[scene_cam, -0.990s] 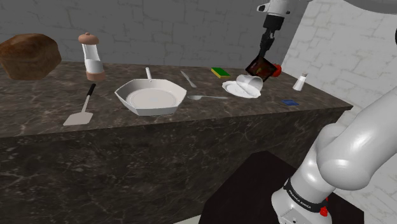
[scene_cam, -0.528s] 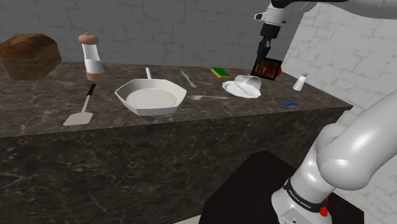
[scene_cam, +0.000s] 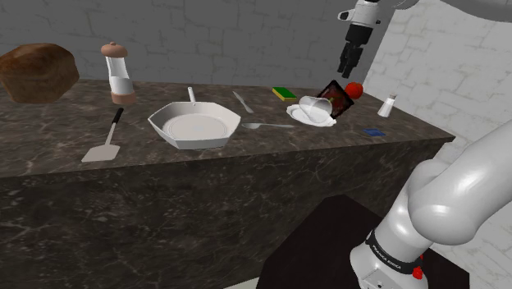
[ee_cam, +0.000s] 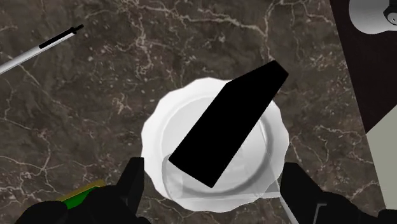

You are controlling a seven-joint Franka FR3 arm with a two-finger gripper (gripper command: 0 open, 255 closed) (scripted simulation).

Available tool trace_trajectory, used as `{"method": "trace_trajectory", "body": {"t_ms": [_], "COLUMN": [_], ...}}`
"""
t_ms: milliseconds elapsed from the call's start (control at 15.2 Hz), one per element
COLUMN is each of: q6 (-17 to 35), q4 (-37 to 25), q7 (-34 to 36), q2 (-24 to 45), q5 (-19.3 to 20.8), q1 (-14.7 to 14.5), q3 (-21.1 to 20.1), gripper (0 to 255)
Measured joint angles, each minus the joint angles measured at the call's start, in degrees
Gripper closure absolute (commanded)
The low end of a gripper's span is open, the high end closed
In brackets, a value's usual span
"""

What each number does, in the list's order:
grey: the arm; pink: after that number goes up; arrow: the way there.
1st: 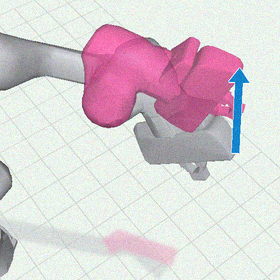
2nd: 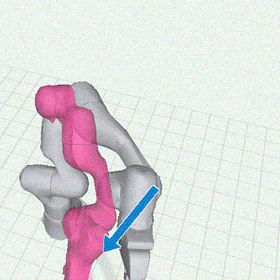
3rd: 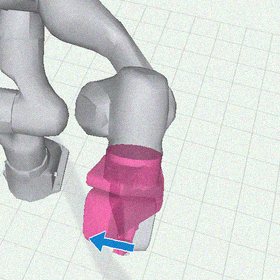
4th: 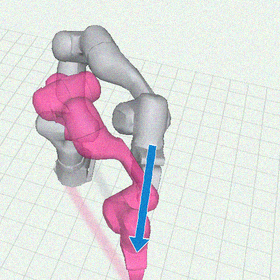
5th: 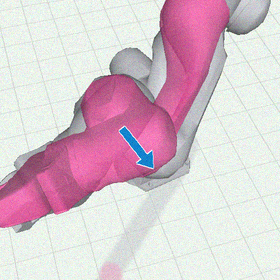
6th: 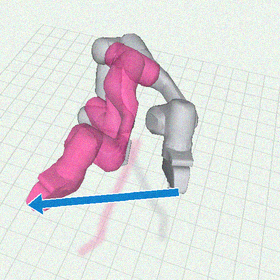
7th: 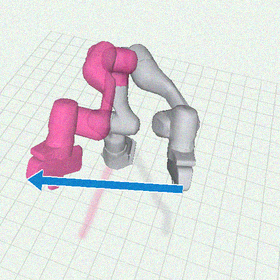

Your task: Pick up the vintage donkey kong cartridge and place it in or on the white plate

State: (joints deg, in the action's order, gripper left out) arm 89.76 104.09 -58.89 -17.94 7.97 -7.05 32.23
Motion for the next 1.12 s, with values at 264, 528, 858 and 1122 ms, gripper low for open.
{"method": "trace_trajectory", "body": {"t_ms": [264,528,858,1122], "q6": [-2.7,-0.1,1.8,1.9], "q4": [-2.1,1.4,3.8,3.9], "q7": [-1.5,-1.3,-1.0,-1.0], "q2": [-0.5,-1.4,-1.9,-2.0], "q5": [-0.1,0.4,0.6,0.6], "q1": [0.5,0.7,0.8,0.8], "q3": [0.9,0.9,0.9,0.8], "gripper": [0,0,0,255]}}
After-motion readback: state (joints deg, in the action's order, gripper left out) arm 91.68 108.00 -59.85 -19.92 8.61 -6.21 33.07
